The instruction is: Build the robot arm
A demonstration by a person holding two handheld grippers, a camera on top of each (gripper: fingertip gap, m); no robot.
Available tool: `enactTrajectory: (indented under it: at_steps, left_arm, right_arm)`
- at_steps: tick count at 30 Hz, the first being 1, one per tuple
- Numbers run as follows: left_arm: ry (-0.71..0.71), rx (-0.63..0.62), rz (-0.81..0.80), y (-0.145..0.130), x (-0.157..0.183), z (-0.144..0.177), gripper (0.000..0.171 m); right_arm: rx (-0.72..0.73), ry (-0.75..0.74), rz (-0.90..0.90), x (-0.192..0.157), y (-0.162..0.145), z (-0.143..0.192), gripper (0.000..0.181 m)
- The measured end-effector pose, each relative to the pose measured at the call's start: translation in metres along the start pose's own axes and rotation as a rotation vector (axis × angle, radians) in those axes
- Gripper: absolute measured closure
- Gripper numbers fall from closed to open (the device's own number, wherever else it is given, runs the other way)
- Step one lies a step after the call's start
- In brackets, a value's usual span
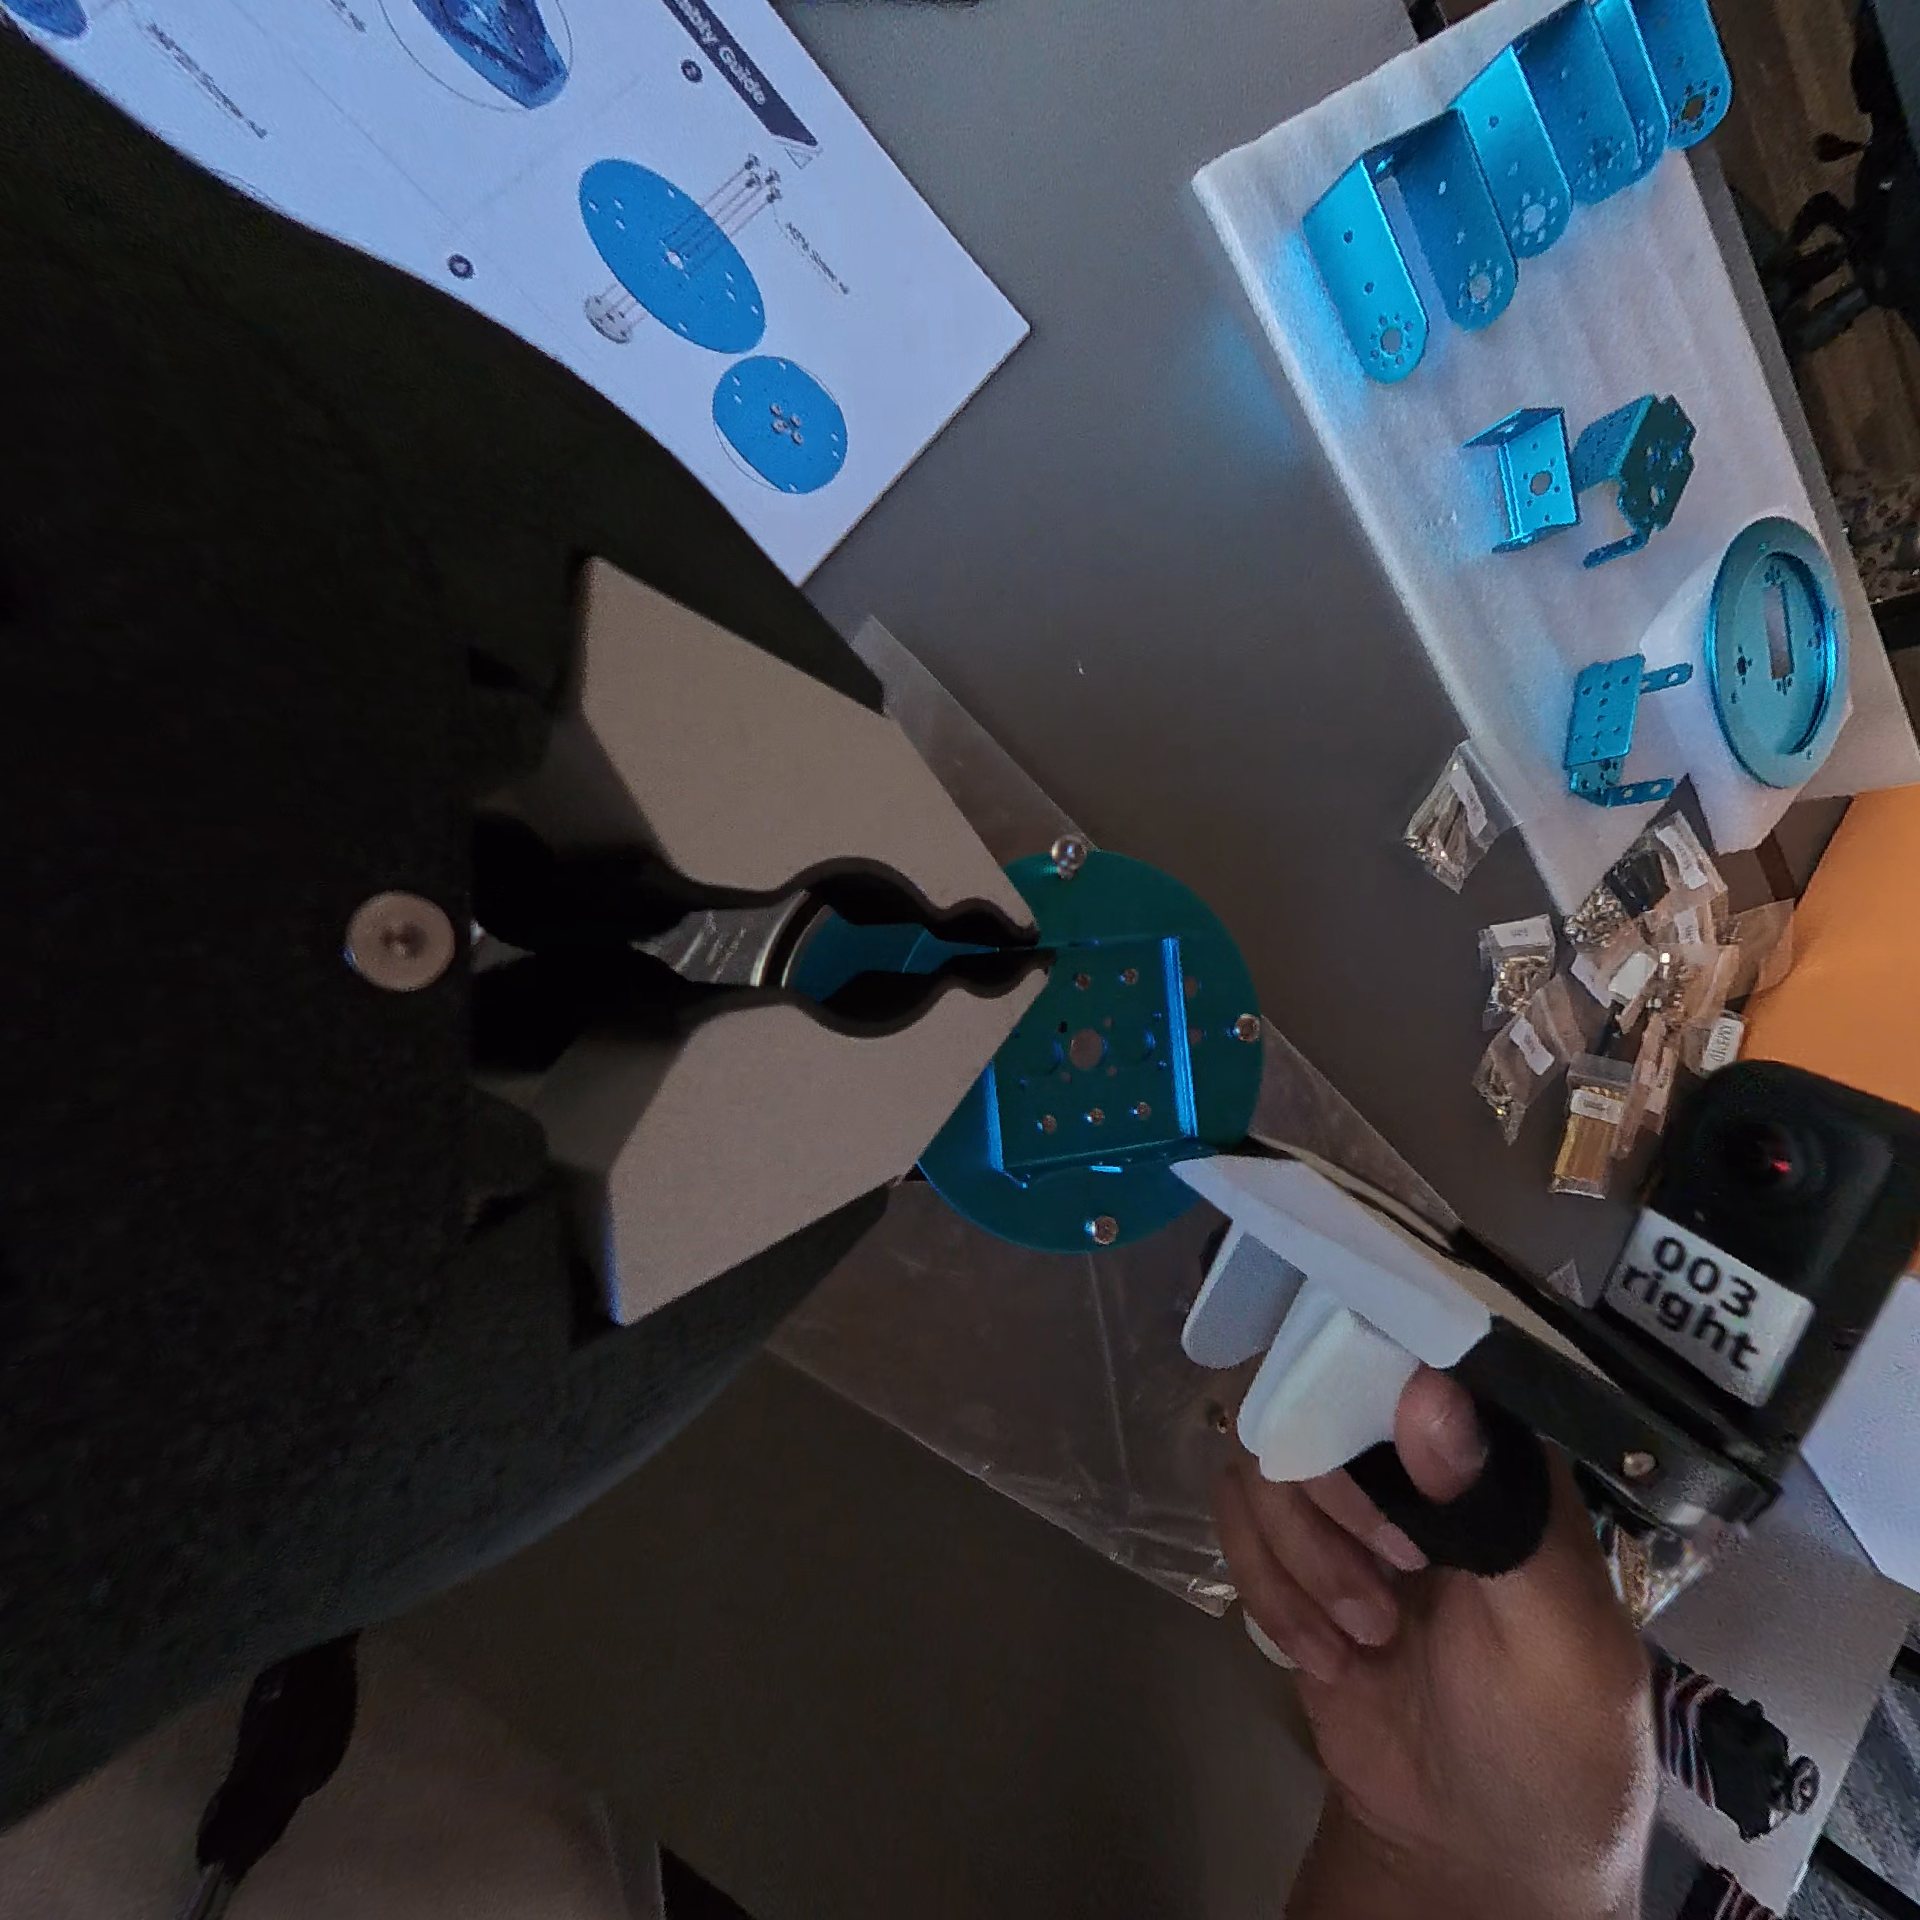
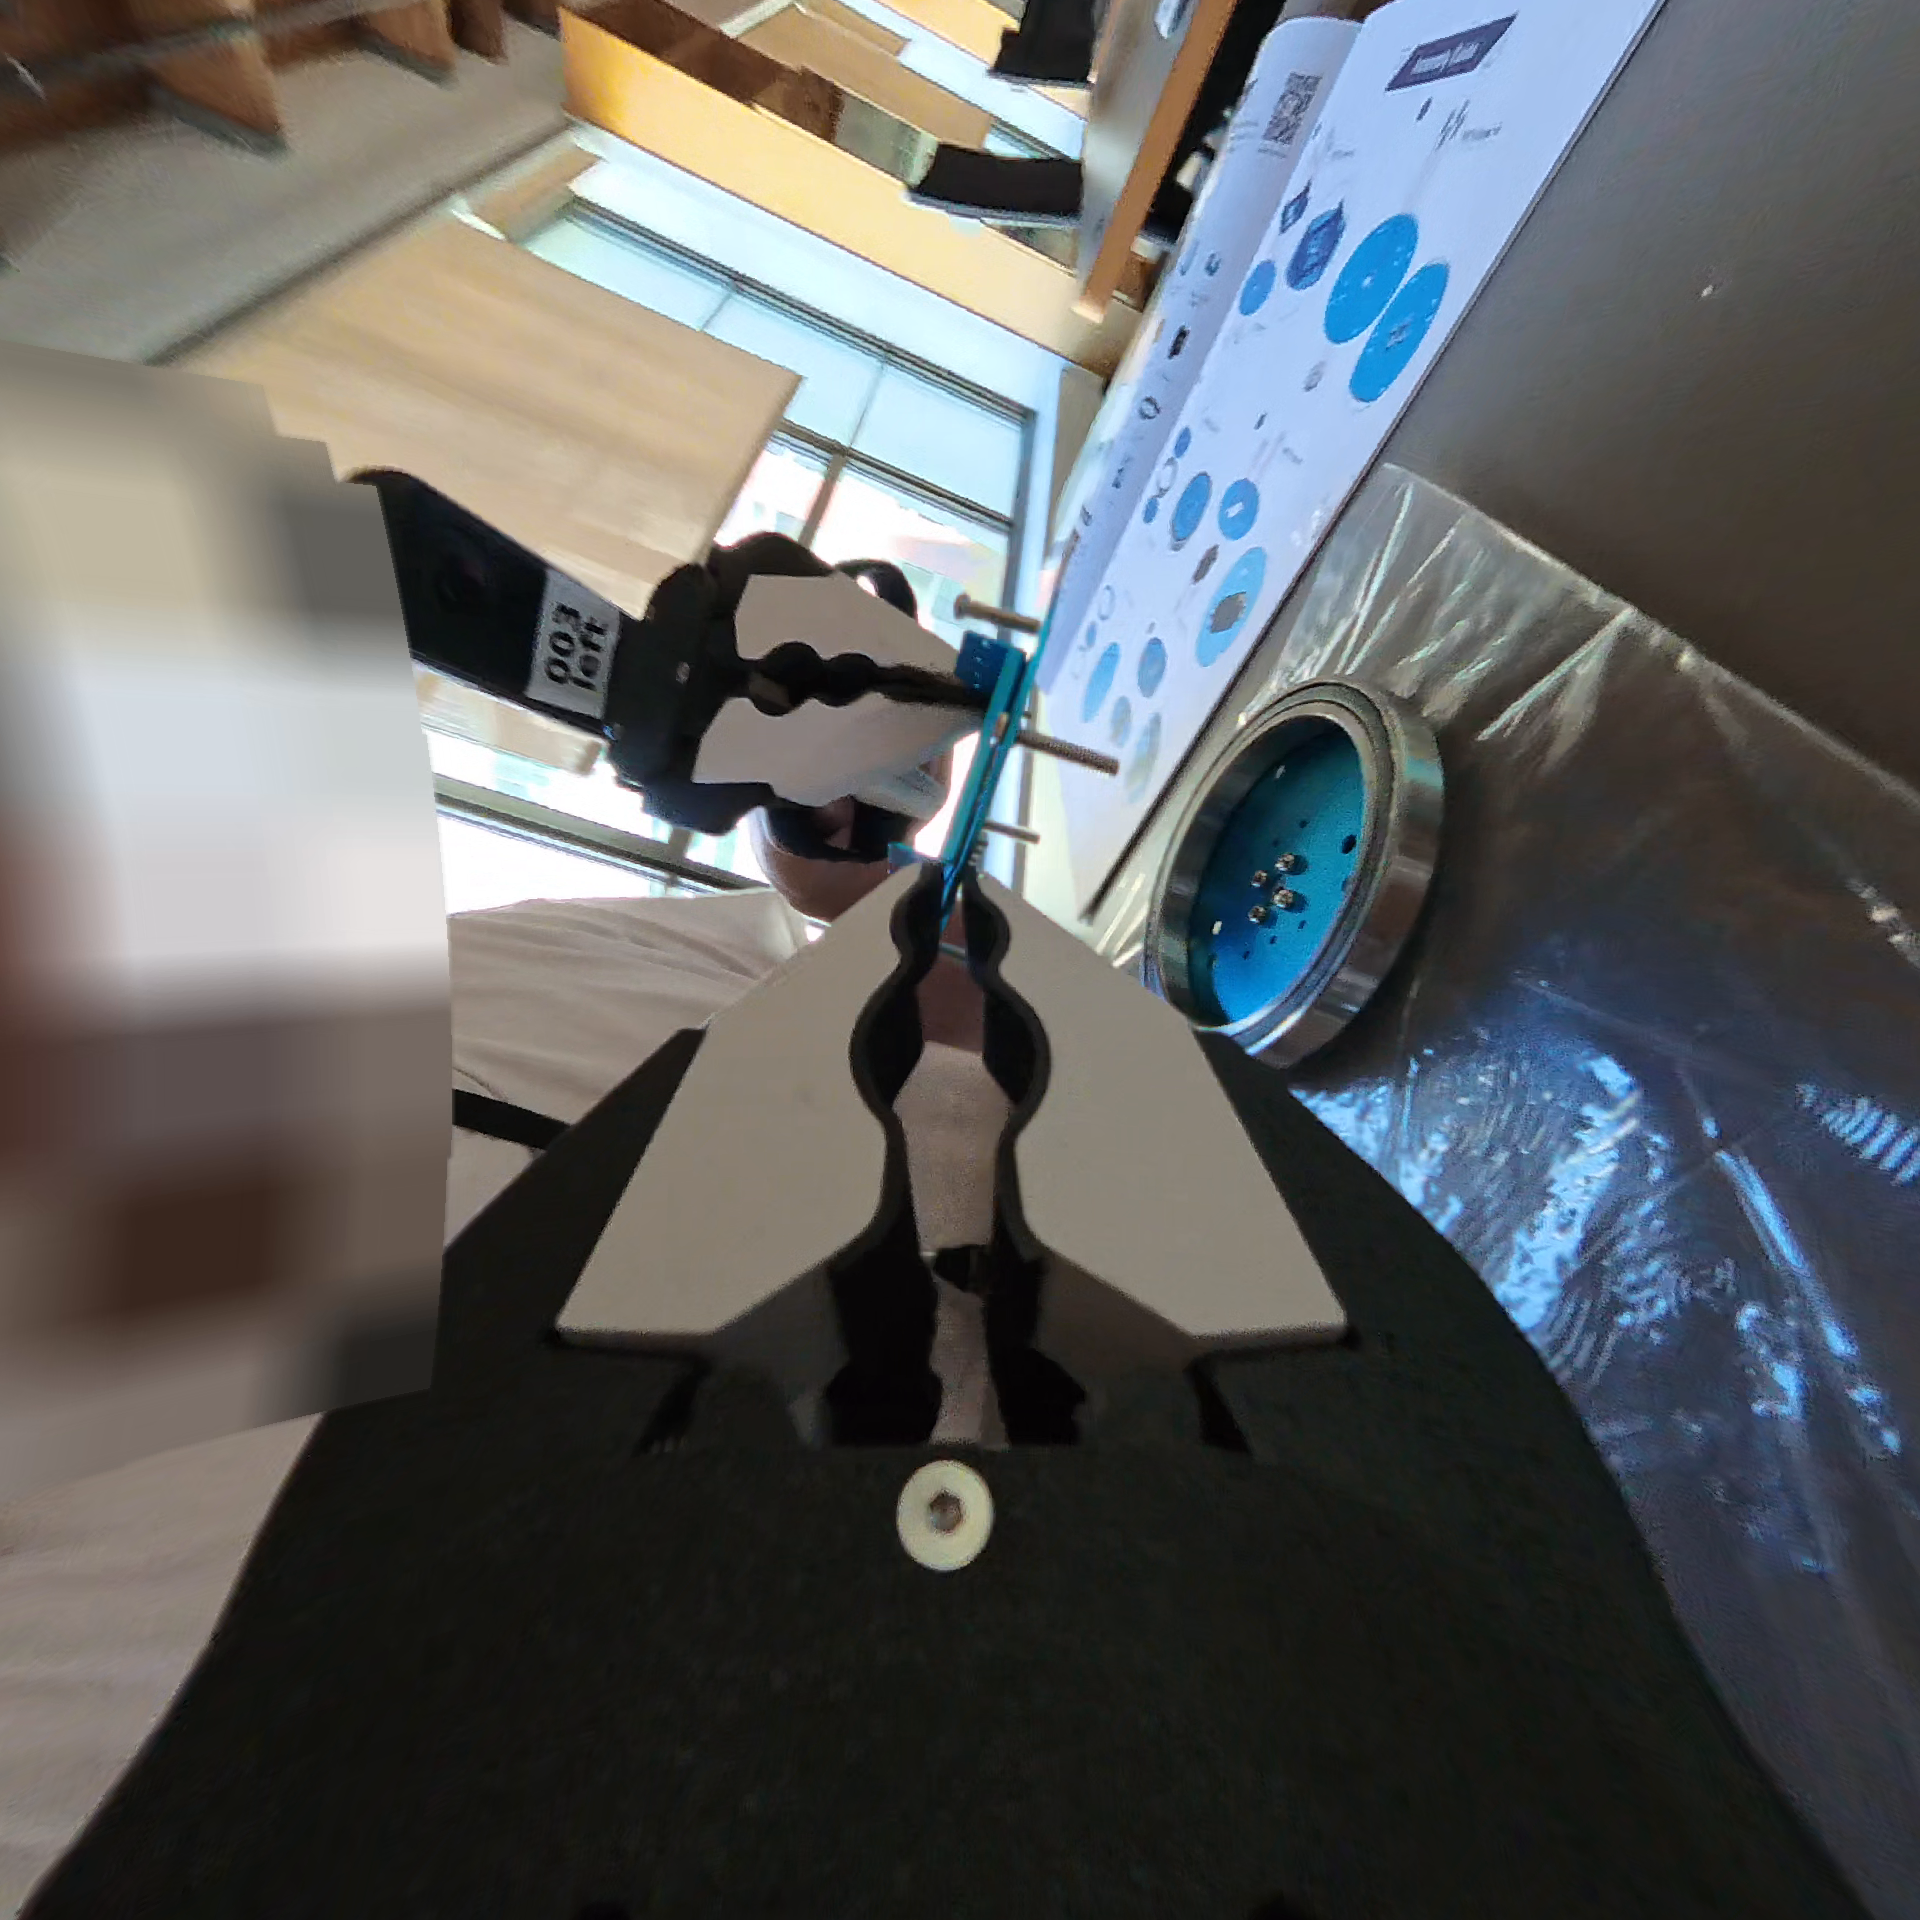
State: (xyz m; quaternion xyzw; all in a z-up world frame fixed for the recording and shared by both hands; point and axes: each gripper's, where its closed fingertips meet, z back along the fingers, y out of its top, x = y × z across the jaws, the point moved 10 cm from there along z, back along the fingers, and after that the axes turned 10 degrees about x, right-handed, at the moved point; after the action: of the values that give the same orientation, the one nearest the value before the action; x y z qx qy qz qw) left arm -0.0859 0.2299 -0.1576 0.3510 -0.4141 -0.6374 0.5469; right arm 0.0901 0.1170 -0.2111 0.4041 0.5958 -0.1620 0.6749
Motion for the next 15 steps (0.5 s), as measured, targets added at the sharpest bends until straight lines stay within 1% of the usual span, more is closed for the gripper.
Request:
enactTrajectory:
  at_steps: [5,9,11,13,15]
  left_arm:
    - [-0.013,0.025,-0.006,0.001,-0.003,0.003,0.171]
    - [-0.013,-0.003,-0.04,0.002,-0.004,0.005,0.171]
    - [0.005,-0.032,-0.065,0.0,-0.004,0.004,0.171]
    - [-0.008,-0.032,-0.05,-0.002,-0.004,0.004,0.171]
    - [-0.024,-0.024,-0.031,-0.003,-0.004,0.004,0.171]
  right_arm:
    - [0.042,0.052,-0.098,0.005,-0.003,-0.002,0.18]
    - [0.042,0.064,-0.116,0.007,-0.005,-0.005,0.18]
    - [0.04,0.024,-0.049,0.008,-0.005,-0.007,0.179]
    - [-0.003,-0.039,0.058,0.005,-0.005,-0.007,0.176]
    - [-0.035,-0.124,0.176,-0.002,0.0,-0.003,0.156]
